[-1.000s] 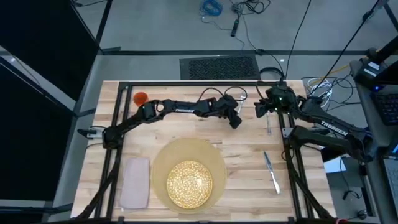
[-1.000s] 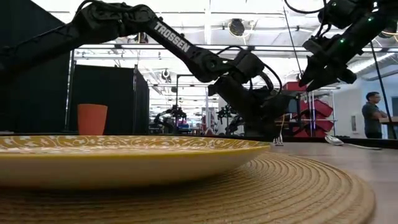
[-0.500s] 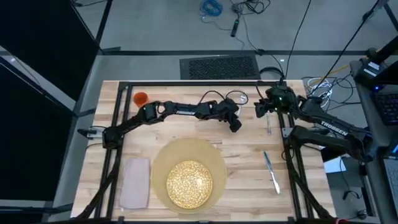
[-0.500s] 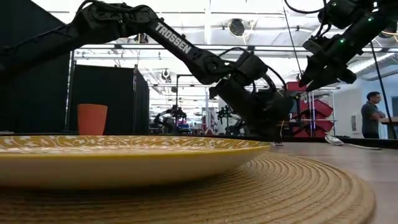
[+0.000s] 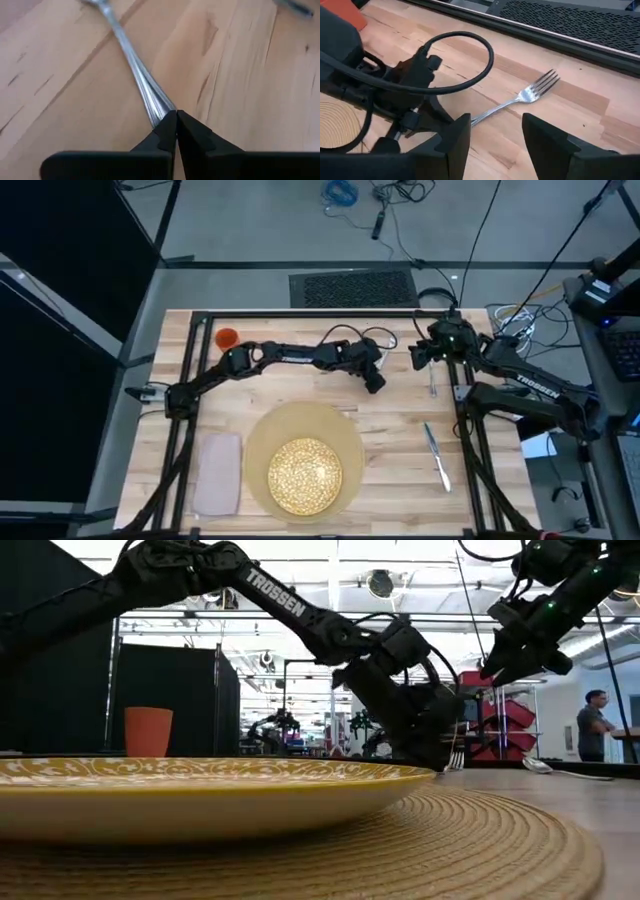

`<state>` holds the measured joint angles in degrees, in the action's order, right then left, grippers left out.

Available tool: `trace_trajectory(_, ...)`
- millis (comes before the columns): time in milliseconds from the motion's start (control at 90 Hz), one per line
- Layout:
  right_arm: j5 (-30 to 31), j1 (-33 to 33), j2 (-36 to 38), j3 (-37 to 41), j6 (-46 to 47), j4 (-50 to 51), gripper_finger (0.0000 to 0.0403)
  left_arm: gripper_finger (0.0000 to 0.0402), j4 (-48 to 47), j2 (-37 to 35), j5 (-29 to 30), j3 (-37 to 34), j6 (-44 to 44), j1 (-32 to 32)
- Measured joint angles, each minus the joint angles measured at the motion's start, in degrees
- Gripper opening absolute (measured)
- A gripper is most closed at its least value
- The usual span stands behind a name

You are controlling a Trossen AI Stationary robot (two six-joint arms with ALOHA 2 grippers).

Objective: Set table place
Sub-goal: Put the silver fork on the folded light orange napkin

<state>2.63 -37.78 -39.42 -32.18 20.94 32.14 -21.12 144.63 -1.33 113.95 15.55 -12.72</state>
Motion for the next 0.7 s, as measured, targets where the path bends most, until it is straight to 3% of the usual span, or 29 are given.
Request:
trace_trajectory(256, -0.02, 0.00, 0.00, 0.00, -0.71, 0.73, 0.0164, 0.0000, -19.43, -2.13, 1.35, 0.04, -2.99, 3.34)
trace_trajectory(367, -0.02, 0.00, 0.00, 0.00, -1.68, 0.94, 0.0164, 0.0000, -27.58, -5.56, 7.49, -0.48, -4.71, 6.00)
trace_trajectory(500, 0.00, 0.00, -0.01, 0.00, -2.17, 0.72, 0.0164, 0.0000, -29.55, -10.72, 14.48, -1.18, -7.17, 8.84)
trace_trajectory(700, 0.00, 0.01, -0.02, 0.00, -2.38, 0.19, 0.0164, 0.0000, -22.71, -18.76, 16.21, -0.37, -7.52, 7.53)
